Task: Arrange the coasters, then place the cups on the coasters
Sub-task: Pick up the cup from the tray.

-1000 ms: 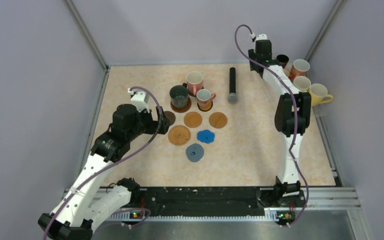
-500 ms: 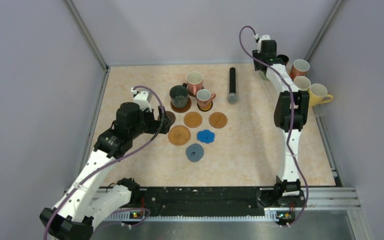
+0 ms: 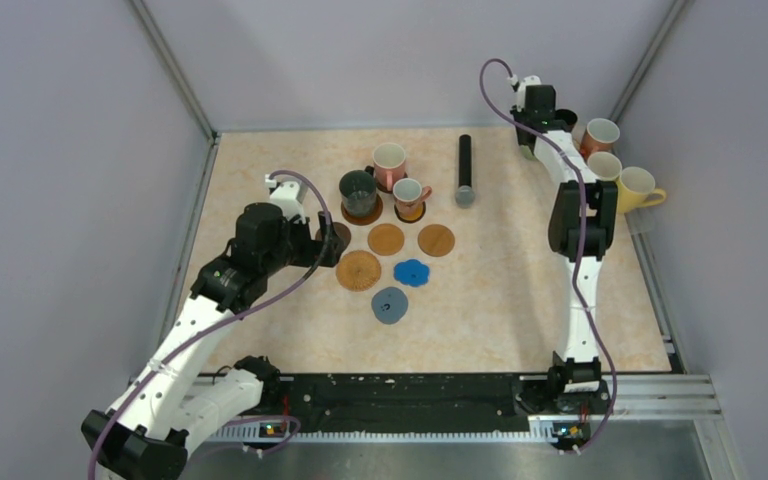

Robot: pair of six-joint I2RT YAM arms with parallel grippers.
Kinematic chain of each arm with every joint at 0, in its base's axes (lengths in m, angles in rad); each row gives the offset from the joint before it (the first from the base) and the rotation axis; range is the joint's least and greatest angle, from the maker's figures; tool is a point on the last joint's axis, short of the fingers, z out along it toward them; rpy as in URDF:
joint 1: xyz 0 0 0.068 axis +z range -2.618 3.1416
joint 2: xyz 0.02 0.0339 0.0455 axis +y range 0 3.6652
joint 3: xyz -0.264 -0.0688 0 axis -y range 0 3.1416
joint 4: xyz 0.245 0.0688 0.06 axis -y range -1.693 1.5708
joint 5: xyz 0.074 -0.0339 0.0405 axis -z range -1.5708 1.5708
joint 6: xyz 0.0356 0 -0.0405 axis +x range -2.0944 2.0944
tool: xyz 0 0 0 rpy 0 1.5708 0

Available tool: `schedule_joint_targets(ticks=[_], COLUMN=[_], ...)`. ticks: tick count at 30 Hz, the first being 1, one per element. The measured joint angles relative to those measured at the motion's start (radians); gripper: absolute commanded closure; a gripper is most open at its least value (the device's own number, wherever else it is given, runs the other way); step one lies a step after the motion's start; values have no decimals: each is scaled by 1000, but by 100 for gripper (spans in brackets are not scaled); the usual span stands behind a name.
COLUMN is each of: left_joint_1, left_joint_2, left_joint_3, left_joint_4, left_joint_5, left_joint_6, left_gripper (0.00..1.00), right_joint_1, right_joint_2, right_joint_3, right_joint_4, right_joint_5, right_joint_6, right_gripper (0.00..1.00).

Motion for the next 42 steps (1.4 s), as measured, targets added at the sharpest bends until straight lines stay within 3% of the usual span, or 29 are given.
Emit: schedule_joint_targets(ticks=[6,24,34,42], left_joint_1=[2,6,6,8], left_joint_2=[0,-10,-26,-35], left_joint_3=[0,0,0,0], left_joint_4=[0,1,1,1], left_joint_5=[0,0,-1,-14], left_joint_6=[0,0,0,0], left_gripper=[3,3,3,3], right_joint_1=[-2,-2,1,14], right_joint_2=[0,-104,-351,-611], right_joint_3=[0,-84,-235,-520], right_joint_4=[5,-71,-90,-95], right_joint_5=[-2,-55,-90,-175], right_joint_6=[-15,-40,-32,32], right_gripper=[100,100,100,100])
